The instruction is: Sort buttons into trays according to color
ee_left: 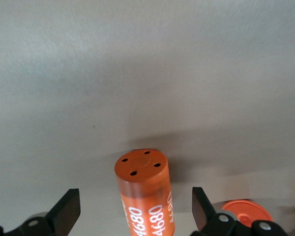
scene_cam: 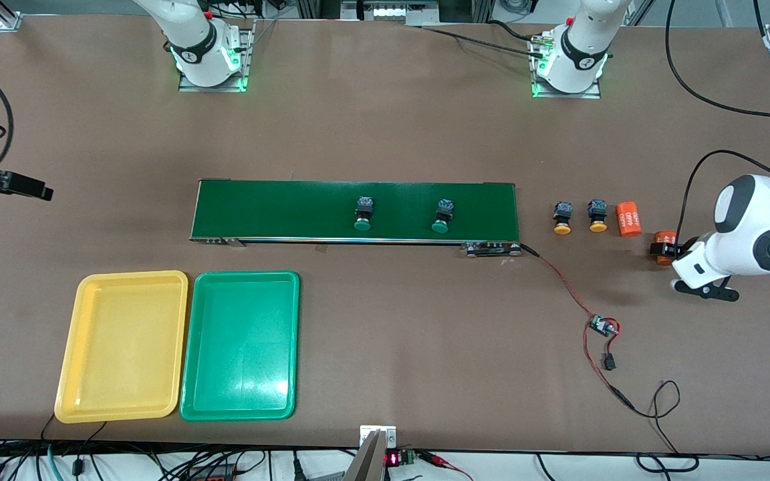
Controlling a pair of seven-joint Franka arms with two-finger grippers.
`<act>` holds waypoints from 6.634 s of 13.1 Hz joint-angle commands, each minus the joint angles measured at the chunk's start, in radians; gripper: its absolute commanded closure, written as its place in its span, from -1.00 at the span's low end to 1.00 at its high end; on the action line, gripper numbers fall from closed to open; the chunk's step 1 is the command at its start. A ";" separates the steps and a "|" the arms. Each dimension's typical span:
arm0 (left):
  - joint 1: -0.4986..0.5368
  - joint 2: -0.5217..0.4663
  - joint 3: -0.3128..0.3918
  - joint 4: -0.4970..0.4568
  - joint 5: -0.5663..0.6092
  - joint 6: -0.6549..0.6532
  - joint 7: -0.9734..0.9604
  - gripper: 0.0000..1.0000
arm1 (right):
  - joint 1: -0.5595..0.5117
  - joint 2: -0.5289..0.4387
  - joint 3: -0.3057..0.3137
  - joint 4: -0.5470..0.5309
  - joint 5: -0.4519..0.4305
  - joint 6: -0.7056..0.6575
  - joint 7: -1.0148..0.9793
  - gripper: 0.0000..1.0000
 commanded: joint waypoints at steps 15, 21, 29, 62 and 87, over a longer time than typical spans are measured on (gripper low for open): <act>0.042 -0.062 -0.348 -0.075 0.008 -0.133 0.167 0.45 | 0.513 0.250 0.003 -0.006 0.149 0.202 0.411 -1.00; -0.180 -0.019 -0.425 -0.076 -0.035 -0.130 0.312 0.54 | 0.633 0.322 0.001 0.002 0.224 0.211 0.504 -1.00; -0.370 -0.013 -0.421 -0.099 -0.033 -0.084 0.345 0.64 | 0.714 0.383 0.001 -0.018 0.225 0.280 0.608 -1.00; -0.613 -0.276 0.444 0.114 -0.538 -0.364 0.064 -1.00 | 0.456 0.610 -0.123 0.250 0.144 0.547 0.516 0.73; -0.627 -0.430 0.685 -0.521 -0.676 0.474 0.263 0.62 | 0.490 0.404 -0.117 0.064 0.159 0.447 0.416 -1.00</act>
